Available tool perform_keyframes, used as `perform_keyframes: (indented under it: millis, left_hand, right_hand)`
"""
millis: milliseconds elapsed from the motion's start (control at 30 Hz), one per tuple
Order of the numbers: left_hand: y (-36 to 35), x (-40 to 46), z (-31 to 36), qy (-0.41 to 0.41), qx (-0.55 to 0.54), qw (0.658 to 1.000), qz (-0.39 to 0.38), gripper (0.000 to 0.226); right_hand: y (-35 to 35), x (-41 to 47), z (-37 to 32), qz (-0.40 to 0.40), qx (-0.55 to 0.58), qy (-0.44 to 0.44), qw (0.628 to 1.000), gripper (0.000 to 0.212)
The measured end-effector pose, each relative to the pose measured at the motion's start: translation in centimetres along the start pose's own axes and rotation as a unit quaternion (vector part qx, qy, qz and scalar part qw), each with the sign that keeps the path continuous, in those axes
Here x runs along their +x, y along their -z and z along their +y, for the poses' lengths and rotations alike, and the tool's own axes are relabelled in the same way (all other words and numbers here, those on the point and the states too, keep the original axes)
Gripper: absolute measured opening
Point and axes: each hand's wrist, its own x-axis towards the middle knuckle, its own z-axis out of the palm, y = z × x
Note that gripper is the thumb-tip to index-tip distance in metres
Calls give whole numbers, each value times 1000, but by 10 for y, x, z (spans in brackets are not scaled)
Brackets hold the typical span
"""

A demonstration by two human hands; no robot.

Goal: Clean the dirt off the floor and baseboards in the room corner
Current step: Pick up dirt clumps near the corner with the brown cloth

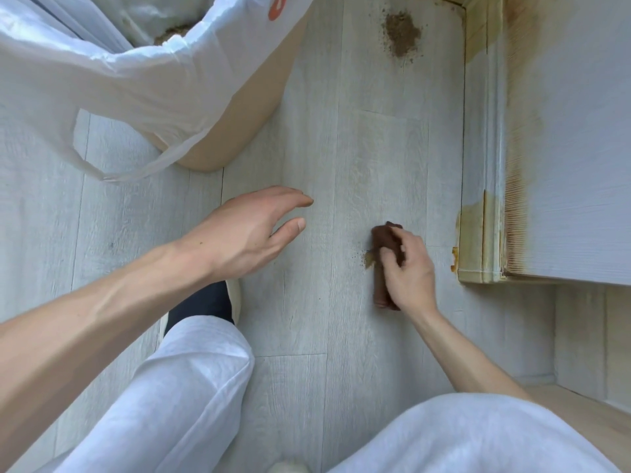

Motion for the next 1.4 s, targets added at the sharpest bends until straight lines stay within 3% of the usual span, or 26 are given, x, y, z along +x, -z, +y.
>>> perform_keyframes:
  millis: [167,333,500,733,867,967,1167,1300,1400]
  left_hand:
    - [2,1,2,1,-1,1000,7,47]
    - [3,2,1,-1,-1,1000,12,47]
    - [3,2,2,4,3,1000,1,57]
    - [4,10,7,7,2,1000,-1,48]
    - [4,15,7,0,-4,1000,0,48]
    - [4,13,5,7,-4,1000,1,47]
    - [1,5,-1,20,4,1000,-1,48]
    - [3,1,-1,21,11,1000,8,46]
    - [6,-3,-1,23,4,999,26,44]
  right_hand:
    - [0,-16,-3,-53,-75,66,994,67]
    - [10,-8,-12,-161,-317,143,924,85]
    - [3,-3,-30,-202,-397,137,885,90]
    - [-3,-8,-12,-149,-352,186,905,46]
    - [-6,-18,8,-123,-339,222,906,46]
    - [-15,-27,12,-89,-290,219,927,40]
    - [-47,-41,-17,-59,-214,279,934,21]
    - [-69,-36,-47,-71,-144,328,931,21]
    - [-77,-26,-66,-94,-18,255,962,17]
